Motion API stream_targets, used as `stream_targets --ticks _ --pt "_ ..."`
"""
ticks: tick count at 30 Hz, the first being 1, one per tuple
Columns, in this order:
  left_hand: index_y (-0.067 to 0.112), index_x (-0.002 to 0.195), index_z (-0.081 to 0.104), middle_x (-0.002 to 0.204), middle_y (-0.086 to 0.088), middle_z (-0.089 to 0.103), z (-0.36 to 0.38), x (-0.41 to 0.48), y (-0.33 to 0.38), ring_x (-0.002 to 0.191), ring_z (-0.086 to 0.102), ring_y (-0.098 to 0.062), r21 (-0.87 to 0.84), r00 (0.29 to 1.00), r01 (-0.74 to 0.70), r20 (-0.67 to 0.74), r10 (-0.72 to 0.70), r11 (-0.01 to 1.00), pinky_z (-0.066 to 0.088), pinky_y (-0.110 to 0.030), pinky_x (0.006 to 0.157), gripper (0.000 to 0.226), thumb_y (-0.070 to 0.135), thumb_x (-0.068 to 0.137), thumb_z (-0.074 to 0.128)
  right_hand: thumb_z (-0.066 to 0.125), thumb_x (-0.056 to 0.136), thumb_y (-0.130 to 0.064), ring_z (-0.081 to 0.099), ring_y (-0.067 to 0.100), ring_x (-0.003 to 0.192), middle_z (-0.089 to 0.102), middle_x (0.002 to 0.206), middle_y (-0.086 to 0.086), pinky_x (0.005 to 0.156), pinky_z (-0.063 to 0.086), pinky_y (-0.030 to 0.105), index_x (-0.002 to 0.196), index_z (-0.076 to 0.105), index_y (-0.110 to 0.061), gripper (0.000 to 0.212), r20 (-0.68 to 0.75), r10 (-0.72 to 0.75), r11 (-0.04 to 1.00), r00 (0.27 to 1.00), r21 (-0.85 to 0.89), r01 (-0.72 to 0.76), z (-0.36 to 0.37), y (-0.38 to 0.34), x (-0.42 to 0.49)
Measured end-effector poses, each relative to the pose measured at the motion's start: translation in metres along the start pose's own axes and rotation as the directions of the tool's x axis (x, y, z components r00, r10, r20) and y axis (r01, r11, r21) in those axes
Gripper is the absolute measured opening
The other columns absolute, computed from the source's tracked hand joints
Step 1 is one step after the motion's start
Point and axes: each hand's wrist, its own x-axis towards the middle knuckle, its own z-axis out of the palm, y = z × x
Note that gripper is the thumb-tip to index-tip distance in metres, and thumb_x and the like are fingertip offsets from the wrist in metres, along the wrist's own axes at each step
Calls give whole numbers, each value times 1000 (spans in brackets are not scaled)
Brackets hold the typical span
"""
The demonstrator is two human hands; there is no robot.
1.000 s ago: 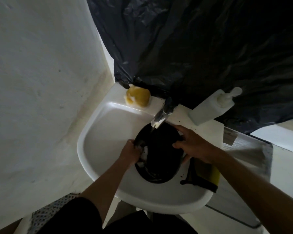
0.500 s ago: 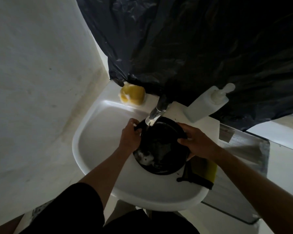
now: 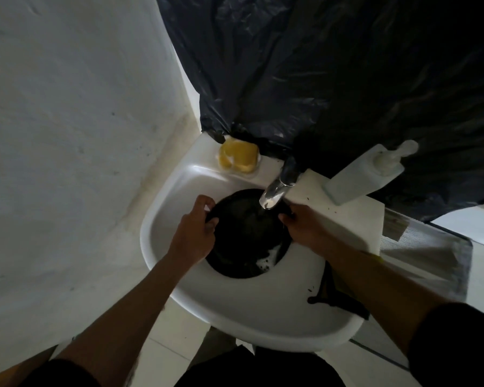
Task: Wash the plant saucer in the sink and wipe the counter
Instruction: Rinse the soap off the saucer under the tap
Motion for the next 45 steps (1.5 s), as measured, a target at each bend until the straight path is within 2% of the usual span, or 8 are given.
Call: stream_targets --ticks 5,13,18,24,29,31,36,45 --pt "27 121 47 102 -5 68 -20 -19 9 72 70 -19 25 997 -62 -37 63 998 61 -43 64 25 12 102 56 61 95 -26 70 35 94 68 108 11 74 62 54 114 64 -14 23 30 124 983 992 131 -127 22 -15 7" --pt "30 128 53 114 14 63 -44 -40 31 86 73 -12 18 992 -73 -105 74 997 55 -14 67 32 24 99 65 54 102 -23 70 37 86 63 107 11 71 62 54 118 57 -16 17 115 193 949 974 229 -215 44 -54 -7" --pt "27 130 55 119 7 69 -49 -49 40 89 75 -17 -23 989 -58 -140 54 998 65 -33 75 38 31 95 71 52 103 -25 66 30 84 62 110 12 47 59 36 128 56 -15 27 145 237 895 961 352 -274 60 -61 -2" --pt "28 130 53 113 6 67 -46 -44 25 89 72 -14 -98 987 63 -141 -76 993 61 -21 62 37 28 97 69 57 100 -26 65 30 104 65 112 12 85 57 40 123 62 -11 28 41 127 970 991 205 -133 52 -58 -1" --pt "26 128 54 108 -3 75 -24 -25 -12 88 75 -25 -245 955 288 -5 -298 926 64 -54 71 28 20 102 60 59 93 -8 67 19 84 70 92 7 72 53 24 98 67 -13 10 38 55 988 998 143 -59 24 -38 -5" --pt "25 128 54 103 -4 76 -10 -18 -24 90 74 -29 -262 943 330 48 -329 907 62 -58 76 27 17 103 56 62 89 3 65 10 78 72 97 5 66 52 13 105 68 -21 30 74 64 960 995 266 -81 10 -29 -11" --pt "13 129 56 104 -13 72 27 -2 -28 83 67 -25 -192 942 335 63 -329 922 51 -35 73 26 11 104 48 54 80 15 67 27 104 66 121 8 86 60 43 125 63 -33 66 236 130 889 963 402 -219 -15 -1 -26" --pt "12 127 66 122 -16 70 75 19 -21 112 66 -32 -259 915 404 139 -380 877 55 -44 99 33 16 106 41 60 88 7 62 26 110 61 128 -1 80 62 48 137 53 -45 72 218 132 830 967 509 -228 -47 22 -65"
